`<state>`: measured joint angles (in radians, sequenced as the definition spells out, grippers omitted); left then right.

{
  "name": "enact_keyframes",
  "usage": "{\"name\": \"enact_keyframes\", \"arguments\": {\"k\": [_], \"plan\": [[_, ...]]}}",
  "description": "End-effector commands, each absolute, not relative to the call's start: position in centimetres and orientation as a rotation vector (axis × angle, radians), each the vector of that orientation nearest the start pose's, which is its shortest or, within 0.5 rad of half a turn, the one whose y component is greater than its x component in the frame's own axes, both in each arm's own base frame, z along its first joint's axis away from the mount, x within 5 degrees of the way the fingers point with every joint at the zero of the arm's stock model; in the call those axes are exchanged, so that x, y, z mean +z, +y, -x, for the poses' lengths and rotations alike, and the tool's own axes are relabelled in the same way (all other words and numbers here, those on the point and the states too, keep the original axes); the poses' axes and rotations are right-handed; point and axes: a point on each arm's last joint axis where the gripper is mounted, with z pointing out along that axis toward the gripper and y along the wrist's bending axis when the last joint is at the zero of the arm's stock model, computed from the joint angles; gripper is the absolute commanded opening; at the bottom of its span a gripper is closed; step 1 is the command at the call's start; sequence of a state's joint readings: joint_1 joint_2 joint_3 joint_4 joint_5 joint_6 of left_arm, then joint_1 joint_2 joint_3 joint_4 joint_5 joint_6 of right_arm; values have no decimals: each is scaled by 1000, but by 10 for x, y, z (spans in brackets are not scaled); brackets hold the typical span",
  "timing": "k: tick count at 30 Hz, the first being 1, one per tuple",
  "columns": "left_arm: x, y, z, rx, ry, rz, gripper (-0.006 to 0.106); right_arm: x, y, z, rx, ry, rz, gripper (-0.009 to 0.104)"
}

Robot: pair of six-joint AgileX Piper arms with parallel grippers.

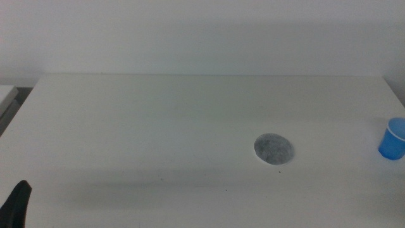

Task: Place an empty cup on a cup mat.

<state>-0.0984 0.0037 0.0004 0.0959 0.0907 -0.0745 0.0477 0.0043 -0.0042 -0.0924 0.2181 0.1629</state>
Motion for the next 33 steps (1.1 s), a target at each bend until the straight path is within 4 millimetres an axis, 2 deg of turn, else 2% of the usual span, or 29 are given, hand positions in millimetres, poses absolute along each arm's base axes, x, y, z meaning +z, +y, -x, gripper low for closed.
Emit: {"name": "enact_keyframes", "arguments": {"k": [1,9,12,16,18,23,26,30,33], "plan": [[205,-5,-56,-63,1567,-81,94,194,0,-56,62,1692,-36,93],[205,-5,-56,-63,1567,-81,94,194,1,-56,101,1693,-67,93],[205,-5,-56,-63,1567,-81,94,208,1,-59,134,1699,-105,93],[205,-5,-56,-63,1567,-81,94,229,2,-74,148,1792,-139,93],[205,-5,-56,-63,1567,-81,94,245,2,-84,151,1868,-156,93],[205,-5,-56,-63,1567,-81,94,276,5,-113,159,2188,-222,93],[205,-5,-56,-63,1567,-81,94,294,6,-127,155,2286,-237,93],[205,-5,-56,-63,1567,-81,94,308,8,-142,184,2292,-254,93],[205,-5,-56,-63,1567,-81,94,312,9,-146,213,2291,-267,93]]}}
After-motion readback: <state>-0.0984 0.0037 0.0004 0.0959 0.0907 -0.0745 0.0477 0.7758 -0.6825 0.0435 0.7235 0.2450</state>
